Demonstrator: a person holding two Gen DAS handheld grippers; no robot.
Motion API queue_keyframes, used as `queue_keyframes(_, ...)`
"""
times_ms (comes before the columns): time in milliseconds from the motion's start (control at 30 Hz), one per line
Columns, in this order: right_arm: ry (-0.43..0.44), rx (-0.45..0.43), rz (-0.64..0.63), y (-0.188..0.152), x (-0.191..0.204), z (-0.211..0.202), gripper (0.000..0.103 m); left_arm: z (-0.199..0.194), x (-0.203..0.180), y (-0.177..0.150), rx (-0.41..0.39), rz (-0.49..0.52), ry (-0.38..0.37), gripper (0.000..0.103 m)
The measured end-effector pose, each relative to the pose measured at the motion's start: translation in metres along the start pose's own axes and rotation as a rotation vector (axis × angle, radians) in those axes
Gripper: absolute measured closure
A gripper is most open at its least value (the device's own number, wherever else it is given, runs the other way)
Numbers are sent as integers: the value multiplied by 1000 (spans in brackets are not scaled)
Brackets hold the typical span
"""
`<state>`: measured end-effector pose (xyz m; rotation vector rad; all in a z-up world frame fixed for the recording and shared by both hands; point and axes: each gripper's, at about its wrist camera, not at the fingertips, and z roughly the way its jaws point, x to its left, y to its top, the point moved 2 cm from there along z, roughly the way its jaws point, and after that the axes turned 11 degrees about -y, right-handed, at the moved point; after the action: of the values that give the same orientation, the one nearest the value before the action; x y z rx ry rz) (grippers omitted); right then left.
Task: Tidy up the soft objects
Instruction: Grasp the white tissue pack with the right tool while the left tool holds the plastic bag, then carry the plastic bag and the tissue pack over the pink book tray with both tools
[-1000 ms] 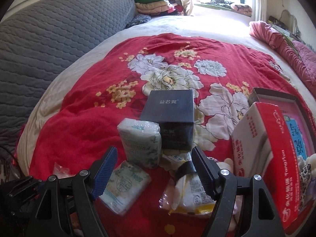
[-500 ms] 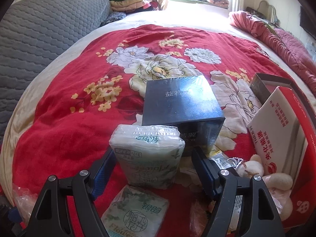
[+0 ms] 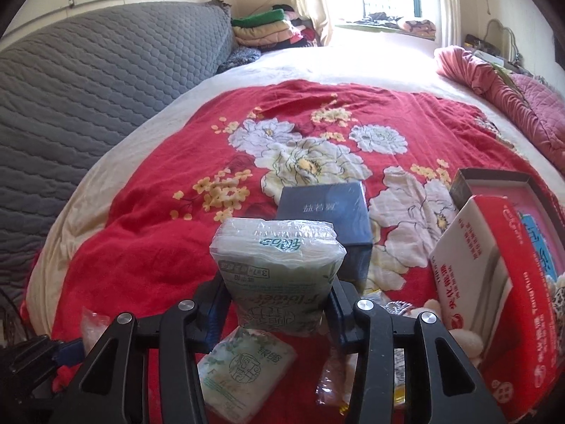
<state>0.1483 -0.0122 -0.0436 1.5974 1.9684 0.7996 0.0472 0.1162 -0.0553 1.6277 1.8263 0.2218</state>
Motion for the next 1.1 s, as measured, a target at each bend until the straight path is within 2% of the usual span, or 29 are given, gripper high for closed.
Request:
queue_keyframes(333, -1, -105, 40, 23, -64, -81, 55, -13, -70, 14, -36, 129, -35, 56)
queue_keyframes(733, -91, -138, 122, 14, -157, -137, 55, -17, -180, 40, -55, 287, -113, 56)
queue_keyframes(1100, -196, -195, 234, 3, -249, -181, 55, -2, -273, 49, -42, 420, -167, 56)
